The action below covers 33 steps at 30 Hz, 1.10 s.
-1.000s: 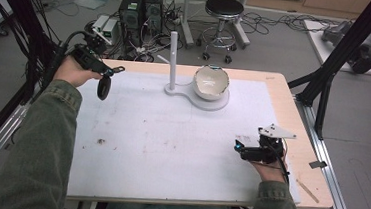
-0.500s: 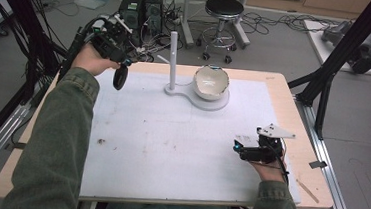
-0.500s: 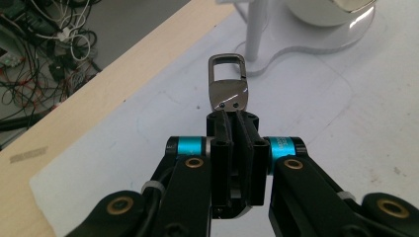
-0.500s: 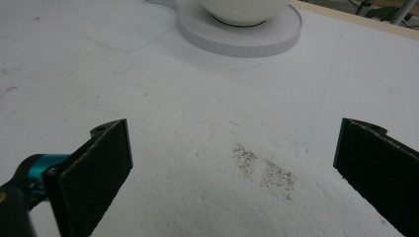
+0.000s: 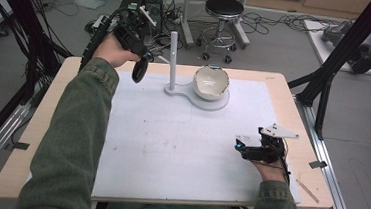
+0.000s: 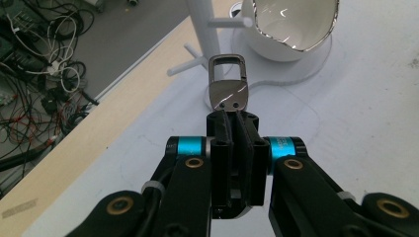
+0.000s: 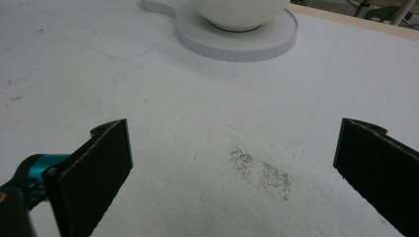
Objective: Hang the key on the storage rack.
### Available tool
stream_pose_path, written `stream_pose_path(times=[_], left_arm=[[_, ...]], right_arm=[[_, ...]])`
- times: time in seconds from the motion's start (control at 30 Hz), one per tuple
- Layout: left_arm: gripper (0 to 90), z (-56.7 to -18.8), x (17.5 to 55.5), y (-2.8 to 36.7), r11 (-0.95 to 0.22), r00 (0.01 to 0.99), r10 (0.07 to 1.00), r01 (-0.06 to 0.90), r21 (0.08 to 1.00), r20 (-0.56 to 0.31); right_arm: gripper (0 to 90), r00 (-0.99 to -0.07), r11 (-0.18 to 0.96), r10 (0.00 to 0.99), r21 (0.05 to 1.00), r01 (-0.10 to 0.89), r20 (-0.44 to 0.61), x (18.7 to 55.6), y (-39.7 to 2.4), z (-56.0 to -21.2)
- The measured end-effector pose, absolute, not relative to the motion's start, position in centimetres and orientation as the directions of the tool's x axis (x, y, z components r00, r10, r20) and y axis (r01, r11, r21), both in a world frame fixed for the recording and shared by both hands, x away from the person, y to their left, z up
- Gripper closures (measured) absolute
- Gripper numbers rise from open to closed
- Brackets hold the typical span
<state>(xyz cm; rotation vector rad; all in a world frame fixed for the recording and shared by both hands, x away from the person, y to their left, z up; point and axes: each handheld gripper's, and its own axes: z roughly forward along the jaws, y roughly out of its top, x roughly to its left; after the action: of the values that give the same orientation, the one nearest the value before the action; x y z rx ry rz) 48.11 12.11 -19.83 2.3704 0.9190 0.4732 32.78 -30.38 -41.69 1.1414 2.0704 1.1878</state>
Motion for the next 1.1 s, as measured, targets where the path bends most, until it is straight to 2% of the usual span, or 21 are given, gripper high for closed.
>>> stream_pose_path(times=[0.33, 0.6, 1.1], left_arm=[[84.7, -18.3, 49.0, 9.5, -0.647, 0.733, 0.664, 0.465, 0.604, 0.147], [84.6, -19.4, 49.9, 8.2, -0.665, 0.747, 0.649, 0.463, 0.586, 0.147], [84.5, -21.4, 50.8, 8.2, -0.678, 0.740, 0.653, 0.478, 0.558, 0.159]], right_arm=[[0.6, -0.530, 0.273, 0.848, 0.862, 0.427, -0.006, 32.7, -30.3, -41.7], [0.5, -0.536, 0.277, 0.844, 0.861, 0.426, -0.006, 32.9, -30.3, -41.8], [0.6, -0.539, 0.286, 0.842, 0.856, 0.432, -0.009, 33.0, -30.3, -41.9]])
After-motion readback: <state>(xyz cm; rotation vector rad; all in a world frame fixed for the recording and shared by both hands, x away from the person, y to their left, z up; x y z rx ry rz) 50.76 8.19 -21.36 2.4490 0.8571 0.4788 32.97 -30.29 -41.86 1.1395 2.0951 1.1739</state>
